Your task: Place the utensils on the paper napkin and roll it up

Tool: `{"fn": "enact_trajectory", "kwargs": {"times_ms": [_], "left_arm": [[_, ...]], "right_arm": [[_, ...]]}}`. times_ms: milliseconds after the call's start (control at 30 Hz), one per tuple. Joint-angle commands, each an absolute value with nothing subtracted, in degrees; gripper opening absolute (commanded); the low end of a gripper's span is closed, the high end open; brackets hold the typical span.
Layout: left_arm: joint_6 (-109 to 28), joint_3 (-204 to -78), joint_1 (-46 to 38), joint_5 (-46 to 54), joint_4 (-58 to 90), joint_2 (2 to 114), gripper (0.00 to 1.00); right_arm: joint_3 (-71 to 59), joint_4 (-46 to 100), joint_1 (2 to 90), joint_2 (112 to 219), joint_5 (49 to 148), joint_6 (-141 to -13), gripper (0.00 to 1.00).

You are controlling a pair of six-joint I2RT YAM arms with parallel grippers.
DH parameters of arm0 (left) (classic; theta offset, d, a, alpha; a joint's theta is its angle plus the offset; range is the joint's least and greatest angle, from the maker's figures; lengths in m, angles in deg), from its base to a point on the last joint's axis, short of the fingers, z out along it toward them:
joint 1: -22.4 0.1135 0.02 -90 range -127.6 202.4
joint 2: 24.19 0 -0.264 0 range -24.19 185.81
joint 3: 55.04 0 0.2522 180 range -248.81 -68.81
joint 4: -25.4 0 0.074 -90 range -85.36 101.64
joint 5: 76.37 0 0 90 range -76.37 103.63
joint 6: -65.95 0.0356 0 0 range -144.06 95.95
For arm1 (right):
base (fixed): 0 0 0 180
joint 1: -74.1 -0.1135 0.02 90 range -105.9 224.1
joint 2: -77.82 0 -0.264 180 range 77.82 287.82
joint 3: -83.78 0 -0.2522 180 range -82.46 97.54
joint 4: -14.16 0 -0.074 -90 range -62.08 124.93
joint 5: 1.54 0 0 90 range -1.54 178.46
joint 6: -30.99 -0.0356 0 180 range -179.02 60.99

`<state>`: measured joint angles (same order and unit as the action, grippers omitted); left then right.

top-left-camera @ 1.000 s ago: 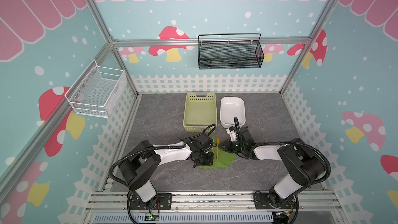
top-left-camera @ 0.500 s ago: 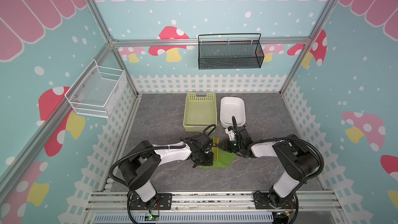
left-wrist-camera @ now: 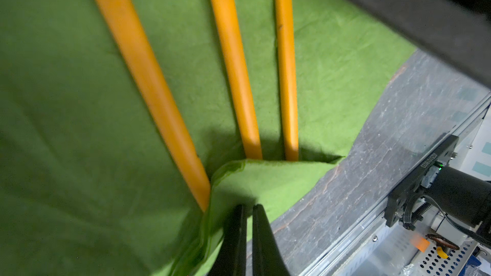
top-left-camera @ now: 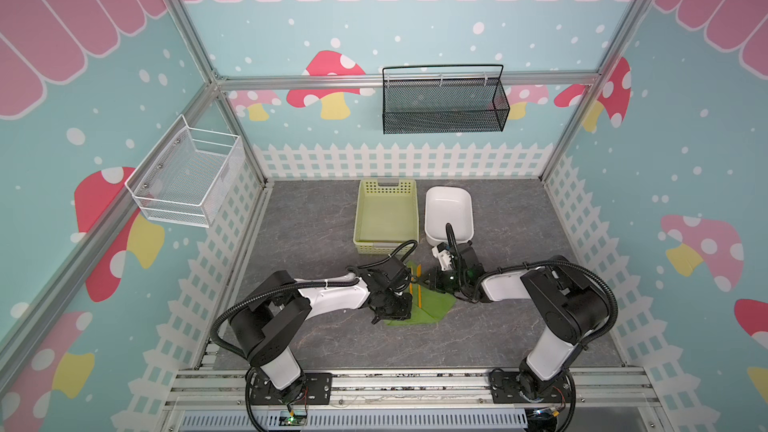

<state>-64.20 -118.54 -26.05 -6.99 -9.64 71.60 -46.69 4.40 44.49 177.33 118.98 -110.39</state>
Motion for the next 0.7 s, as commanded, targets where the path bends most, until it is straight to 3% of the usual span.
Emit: {"fn": "enact_trajectory", "kwargs": {"times_ms": [0, 367, 667], "left_arm": [[-64.70, -117.91, -26.21, -7.40, -8.81, 72.53, 0.11], [-64.75, -117.98, -26.20, -7.54, -8.75, 72.66, 0.11], [-64.57, -117.94, -26.20, -7.53, -8.66, 72.44, 0.11]], "right_arm": [[-45.98, 4.34, 44.69, 178.46, 119.75, -109.64, 0.18], [-46.53, 3.17, 44.66, 177.89, 120.50, -109.69, 0.11], [-47.30, 6.33, 44.88, 172.05, 119.89, -109.11, 0.14]]}}
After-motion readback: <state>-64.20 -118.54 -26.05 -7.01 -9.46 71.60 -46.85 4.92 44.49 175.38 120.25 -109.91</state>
